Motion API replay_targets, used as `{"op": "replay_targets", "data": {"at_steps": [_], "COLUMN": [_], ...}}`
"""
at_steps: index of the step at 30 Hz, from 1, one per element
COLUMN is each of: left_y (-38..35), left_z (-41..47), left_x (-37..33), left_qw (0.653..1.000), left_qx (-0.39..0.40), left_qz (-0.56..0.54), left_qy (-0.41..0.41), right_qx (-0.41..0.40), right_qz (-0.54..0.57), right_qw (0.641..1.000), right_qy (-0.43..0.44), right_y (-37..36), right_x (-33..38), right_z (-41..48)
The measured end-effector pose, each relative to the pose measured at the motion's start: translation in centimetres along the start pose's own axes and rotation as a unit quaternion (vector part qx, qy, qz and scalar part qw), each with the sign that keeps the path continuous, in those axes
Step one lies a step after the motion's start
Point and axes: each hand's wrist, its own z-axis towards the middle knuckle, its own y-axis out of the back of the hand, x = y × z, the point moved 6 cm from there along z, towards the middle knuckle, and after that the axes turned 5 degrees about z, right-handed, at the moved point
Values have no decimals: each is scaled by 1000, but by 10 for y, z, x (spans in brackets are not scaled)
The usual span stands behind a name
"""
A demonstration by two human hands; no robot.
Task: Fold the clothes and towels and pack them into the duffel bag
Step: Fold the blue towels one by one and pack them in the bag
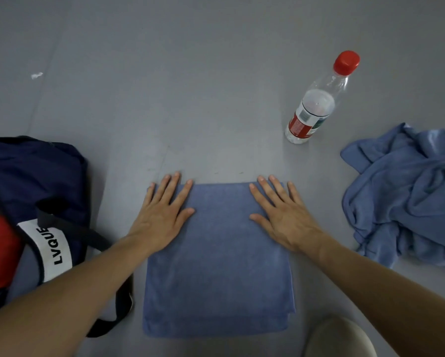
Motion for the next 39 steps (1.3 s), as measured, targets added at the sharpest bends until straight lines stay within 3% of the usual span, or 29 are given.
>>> {"op": "replay_targets", "data": {"at_steps": [4,6,11,15,19,23,29,34,39], "left_y": [33,38,39,65,95,91,39,12,15], "left_z": [3,6,23,36,16,-53,-146,-158,-116], "left_x": [23,41,58,59,46,28,2,-15,-53], "left_qw": [987,985,983,966,952,968,987,995,990], "left_qx": [-146,-141,-82,-165,-235,-201,-147,-71,-108], "left_qz": [-59,-66,-108,-139,-160,-138,-15,12,-60], "left_qy": [22,77,126,140,114,54,-61,-72,-62], "right_qx": [-96,-137,-102,-168,-249,-240,-164,-80,-132], "right_qz": [105,150,157,174,213,194,97,58,100], "right_qw": [989,977,977,962,941,951,974,990,981], "right_qy": [-26,-63,-100,-123,-81,21,126,98,104], "right_y": [29,39,45,68,100,95,27,0,2], "right_x": [-11,-19,-30,-50,-45,-18,27,46,77], "right_z": [7,13,30,34,9,-61,-136,-142,-99]}}
